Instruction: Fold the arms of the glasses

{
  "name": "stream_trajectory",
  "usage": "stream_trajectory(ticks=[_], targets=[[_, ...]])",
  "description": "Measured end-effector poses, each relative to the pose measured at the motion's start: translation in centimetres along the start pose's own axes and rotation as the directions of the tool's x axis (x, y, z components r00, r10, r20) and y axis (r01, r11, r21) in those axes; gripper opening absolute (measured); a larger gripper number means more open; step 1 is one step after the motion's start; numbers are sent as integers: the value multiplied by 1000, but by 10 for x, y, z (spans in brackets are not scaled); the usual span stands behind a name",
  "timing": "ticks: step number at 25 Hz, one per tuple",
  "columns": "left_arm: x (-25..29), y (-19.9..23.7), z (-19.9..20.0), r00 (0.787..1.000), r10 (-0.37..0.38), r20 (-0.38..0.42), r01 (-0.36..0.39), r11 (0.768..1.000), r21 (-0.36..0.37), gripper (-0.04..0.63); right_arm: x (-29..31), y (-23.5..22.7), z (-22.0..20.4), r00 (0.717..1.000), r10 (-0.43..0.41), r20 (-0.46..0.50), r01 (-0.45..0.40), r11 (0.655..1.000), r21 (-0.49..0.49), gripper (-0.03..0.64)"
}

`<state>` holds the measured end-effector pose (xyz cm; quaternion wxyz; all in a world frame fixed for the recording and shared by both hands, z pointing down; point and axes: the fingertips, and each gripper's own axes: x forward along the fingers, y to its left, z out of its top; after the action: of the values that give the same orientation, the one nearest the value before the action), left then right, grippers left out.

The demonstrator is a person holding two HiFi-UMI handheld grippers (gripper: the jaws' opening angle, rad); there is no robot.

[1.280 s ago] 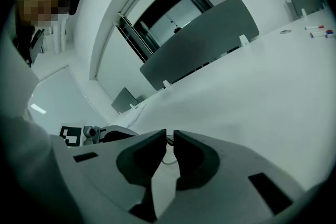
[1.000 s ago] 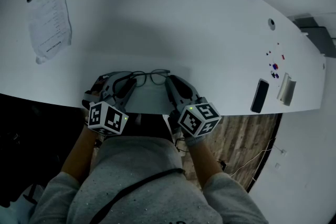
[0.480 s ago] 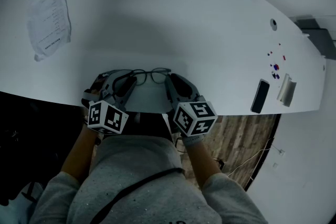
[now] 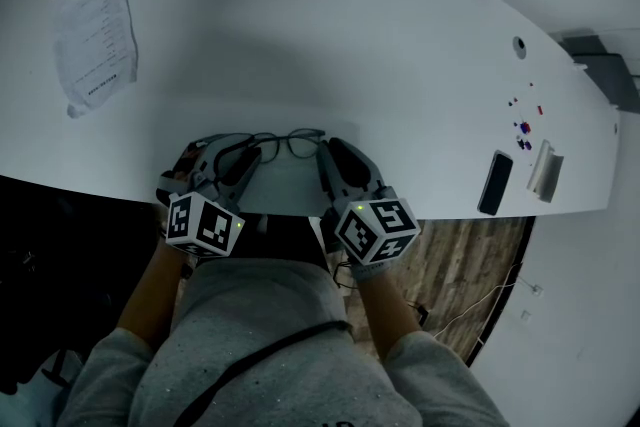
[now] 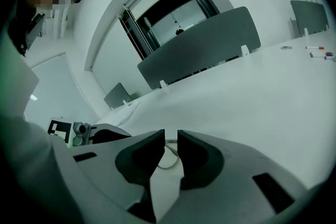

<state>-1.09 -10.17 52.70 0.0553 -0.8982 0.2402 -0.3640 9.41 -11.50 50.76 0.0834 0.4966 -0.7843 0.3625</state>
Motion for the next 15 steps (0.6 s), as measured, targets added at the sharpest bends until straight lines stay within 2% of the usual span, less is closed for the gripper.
stream_trajectory(ticks=[11,15], targets=[[-25,10,19,993,14,119,-2,995,-102,98,-18,19,15,996,23,89,-19,998,-54,69],[-46,16,29,981,40,188,-7,985,-175,57,-28,35,16,994,38,106,-32,997,-64,37]])
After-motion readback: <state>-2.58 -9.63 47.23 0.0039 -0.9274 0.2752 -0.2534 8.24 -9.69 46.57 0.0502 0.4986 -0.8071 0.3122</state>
